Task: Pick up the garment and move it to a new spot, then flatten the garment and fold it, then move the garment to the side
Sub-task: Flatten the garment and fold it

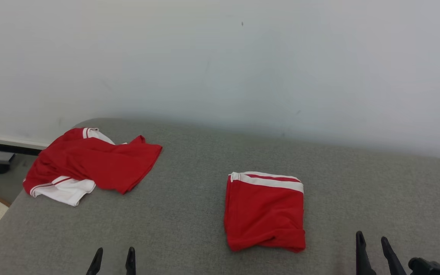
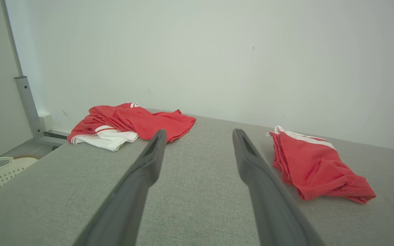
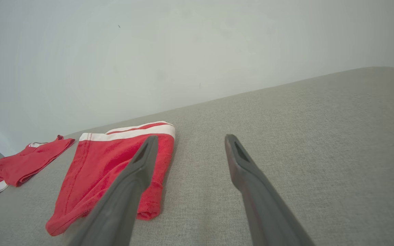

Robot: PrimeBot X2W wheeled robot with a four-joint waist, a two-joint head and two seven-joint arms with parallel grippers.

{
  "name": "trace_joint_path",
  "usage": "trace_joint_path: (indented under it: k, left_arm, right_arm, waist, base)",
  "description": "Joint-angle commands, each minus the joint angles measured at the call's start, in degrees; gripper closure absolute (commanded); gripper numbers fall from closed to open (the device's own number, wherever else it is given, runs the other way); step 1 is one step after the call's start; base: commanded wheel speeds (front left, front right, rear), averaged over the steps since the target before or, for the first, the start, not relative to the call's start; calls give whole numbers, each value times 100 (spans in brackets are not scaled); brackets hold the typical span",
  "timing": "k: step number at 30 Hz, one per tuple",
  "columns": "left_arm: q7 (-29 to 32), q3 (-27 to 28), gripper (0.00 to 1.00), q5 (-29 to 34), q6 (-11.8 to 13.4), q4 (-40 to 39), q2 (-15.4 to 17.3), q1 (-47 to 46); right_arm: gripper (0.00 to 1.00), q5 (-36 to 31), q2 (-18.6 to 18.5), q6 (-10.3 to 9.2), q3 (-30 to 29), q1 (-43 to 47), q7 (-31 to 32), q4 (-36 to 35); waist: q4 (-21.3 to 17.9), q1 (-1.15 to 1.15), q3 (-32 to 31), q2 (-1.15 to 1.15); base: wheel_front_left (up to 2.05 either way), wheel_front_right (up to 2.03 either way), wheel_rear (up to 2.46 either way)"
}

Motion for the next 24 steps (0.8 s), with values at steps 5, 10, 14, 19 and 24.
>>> trace_joint_path:
  k: [5,10,14,19,24]
  left_arm:
    - [-21,401,0,155,-712,-18,-227,214]
    - [-22,756,0,309,-1209,276,-455,165]
    - [-22,1032,0,389,-1442,490,-640,128]
    - [-23,1241,0,457,-1627,745,-764,54]
    - [-23,1301,0,524,-1683,914,-804,-73]
  right_arm:
    - [0,-158,-6,3,-122,464,-102,-372]
    - [0,-416,-7,3,-66,683,3,-570]
    - [0,-612,-7,3,-60,803,72,-749]
    - [0,-657,-6,3,-64,890,154,-886]
    - [0,-645,-7,3,-40,902,233,-957]
  waist:
    - [-489,1,30,0]
    - [-625,1,13,0]
    - [-717,1,0,0]
    - [-809,1,3,0]
    - [-836,1,20,0]
  base:
    - [0,0,0]
    - [0,0,0]
    - [0,0,0]
    - [0,0,0]
    - [0,0,0]
